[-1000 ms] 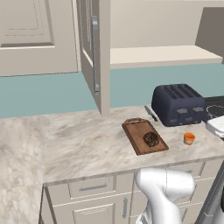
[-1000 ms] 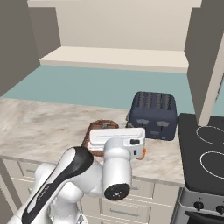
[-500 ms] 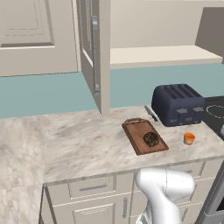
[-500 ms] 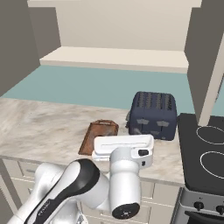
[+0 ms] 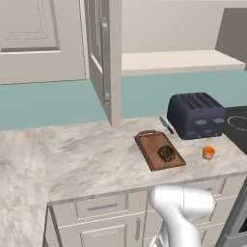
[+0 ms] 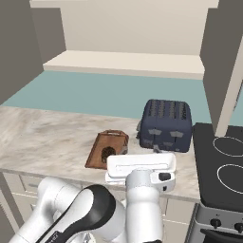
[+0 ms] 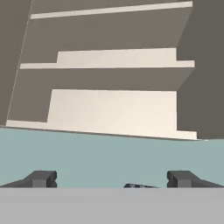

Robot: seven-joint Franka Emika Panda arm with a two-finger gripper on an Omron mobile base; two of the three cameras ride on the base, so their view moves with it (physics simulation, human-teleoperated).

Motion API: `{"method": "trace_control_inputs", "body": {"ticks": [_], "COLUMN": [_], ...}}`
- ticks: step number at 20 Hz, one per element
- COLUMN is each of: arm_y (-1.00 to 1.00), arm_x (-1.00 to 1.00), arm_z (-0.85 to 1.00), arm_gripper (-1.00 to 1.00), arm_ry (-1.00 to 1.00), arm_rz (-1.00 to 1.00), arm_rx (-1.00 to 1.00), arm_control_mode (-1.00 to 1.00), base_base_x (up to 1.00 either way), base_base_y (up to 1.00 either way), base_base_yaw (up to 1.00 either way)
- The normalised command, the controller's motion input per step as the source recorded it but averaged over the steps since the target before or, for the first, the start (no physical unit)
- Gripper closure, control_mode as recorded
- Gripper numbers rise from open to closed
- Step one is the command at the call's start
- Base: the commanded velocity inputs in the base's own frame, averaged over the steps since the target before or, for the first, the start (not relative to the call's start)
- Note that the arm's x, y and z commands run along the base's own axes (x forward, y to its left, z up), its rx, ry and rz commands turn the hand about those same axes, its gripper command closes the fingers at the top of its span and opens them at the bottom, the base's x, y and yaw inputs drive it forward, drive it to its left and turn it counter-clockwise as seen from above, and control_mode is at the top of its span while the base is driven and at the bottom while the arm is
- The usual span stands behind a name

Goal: Pick the bread, place it on the cutting board, pick the jam, place it on the counter, and close the cabinet.

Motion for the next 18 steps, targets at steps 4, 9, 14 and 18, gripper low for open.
{"method": "trace_control_inputs", "body": {"ticks": [4,9,14,18], "arm_y": [-0.23,-0.3,-0.35,-0.32], "arm_x": [-0.16,-0.12,-0.1,-0.17], "arm_z": [0.06,0.11,0.2,0.26], "arm_gripper": [-1.0,-1.0,-1.0,-1.0], "arm_ry": [-0.04,-0.02,0.0,0.0], "arm_rz": [0.0,0.0,-0.01,-0.01], "arm_rx": [0.0,0.0,0.0,0.0], "arm_control_mode": [-1.0,-1.0,-1.0,-1.0], "base_base_x": [0.0,0.0,0.0,0.0], "base_base_y": [0.0,0.0,0.0,0.0], "base_base_yaw": [0.0,0.0,0.0,0.0]}}
